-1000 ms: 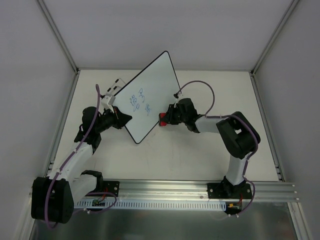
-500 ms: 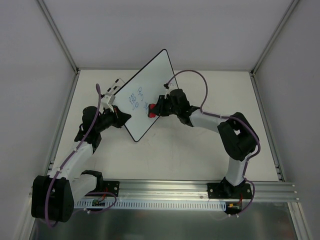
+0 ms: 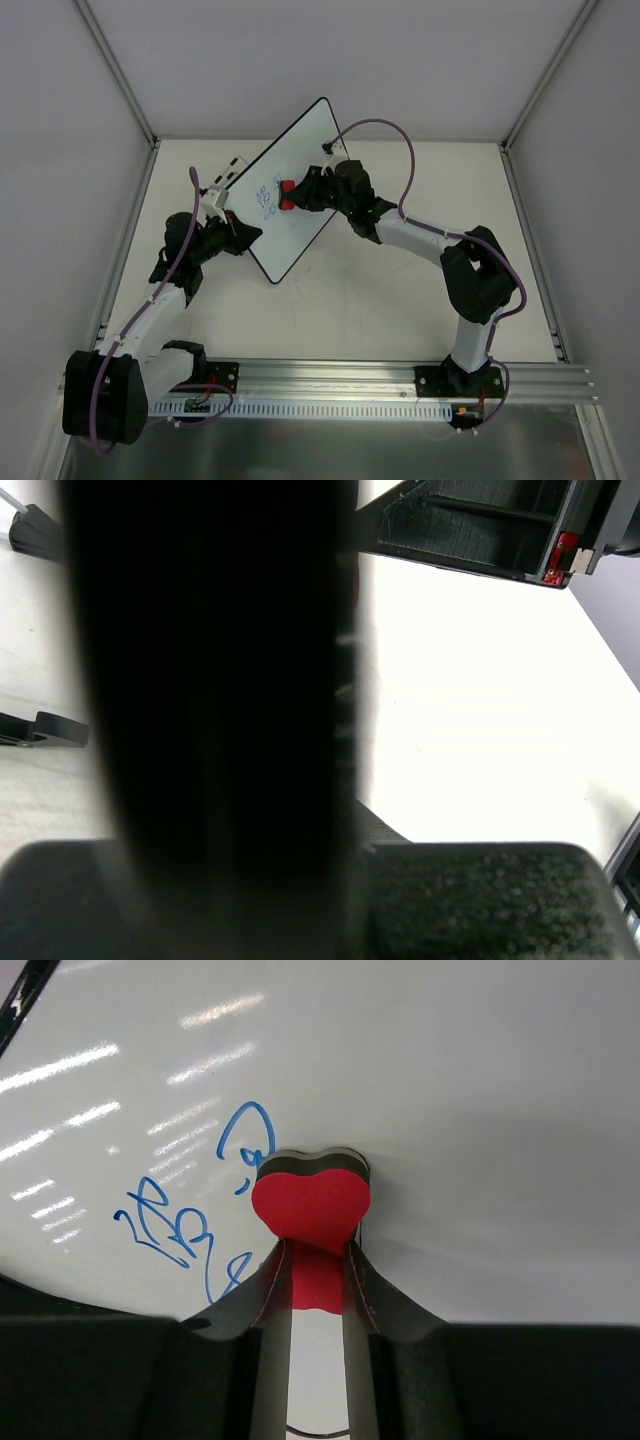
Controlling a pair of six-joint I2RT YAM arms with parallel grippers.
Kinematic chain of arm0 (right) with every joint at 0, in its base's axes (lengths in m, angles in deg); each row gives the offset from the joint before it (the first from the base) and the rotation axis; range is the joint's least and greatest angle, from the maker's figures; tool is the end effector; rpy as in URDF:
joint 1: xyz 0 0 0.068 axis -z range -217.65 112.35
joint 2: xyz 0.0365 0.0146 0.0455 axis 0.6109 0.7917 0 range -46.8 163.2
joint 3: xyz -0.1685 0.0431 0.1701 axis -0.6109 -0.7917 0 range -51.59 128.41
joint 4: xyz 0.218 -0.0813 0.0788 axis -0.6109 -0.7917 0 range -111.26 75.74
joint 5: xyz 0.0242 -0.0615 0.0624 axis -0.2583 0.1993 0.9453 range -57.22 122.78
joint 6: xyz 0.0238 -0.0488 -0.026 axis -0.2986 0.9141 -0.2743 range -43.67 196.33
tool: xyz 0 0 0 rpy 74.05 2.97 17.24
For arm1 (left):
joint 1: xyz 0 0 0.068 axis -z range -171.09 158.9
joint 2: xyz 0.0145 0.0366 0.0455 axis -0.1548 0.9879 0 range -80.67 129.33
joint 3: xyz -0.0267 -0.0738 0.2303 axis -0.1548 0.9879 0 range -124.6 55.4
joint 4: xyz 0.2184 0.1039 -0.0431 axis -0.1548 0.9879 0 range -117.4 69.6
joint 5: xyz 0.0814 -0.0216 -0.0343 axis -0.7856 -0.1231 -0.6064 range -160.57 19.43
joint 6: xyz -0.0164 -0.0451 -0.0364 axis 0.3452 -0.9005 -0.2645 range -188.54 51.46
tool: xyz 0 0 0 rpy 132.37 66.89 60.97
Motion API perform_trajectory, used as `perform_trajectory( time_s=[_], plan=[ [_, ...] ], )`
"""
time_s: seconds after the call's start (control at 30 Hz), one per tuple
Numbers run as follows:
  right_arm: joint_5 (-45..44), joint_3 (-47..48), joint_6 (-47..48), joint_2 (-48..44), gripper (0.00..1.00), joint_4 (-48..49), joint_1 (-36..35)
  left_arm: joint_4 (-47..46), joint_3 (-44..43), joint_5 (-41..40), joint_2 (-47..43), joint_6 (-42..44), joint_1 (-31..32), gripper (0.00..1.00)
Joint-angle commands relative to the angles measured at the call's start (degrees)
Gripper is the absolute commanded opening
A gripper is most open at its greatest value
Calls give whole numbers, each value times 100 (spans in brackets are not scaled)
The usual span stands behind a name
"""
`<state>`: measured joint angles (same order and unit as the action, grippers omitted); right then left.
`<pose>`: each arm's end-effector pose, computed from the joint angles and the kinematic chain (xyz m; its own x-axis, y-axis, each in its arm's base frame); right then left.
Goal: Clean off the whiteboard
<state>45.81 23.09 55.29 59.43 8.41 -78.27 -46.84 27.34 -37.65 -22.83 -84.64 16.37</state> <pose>0.3175 0.2855 0.2512 -0.3979 0.1195 -0.9096 -0.7078 0.5908 0.3873 0.2281 -0.0542 0.2299 -0.3483 -0.1891 -0.9181 0.5648 0.7394 -0.3666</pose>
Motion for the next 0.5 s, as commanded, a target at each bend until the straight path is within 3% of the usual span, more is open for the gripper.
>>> perform_trajectory(
  time_s=[0.0,0.47],
  plan=[
    [-170,-65,-242,-156,0,589,-104,564,-86,1321,60,37,317,0],
    [-170,-1824,-778,-51,0,870,28,564,-95,1357,95,-25,326,0]
  ],
)
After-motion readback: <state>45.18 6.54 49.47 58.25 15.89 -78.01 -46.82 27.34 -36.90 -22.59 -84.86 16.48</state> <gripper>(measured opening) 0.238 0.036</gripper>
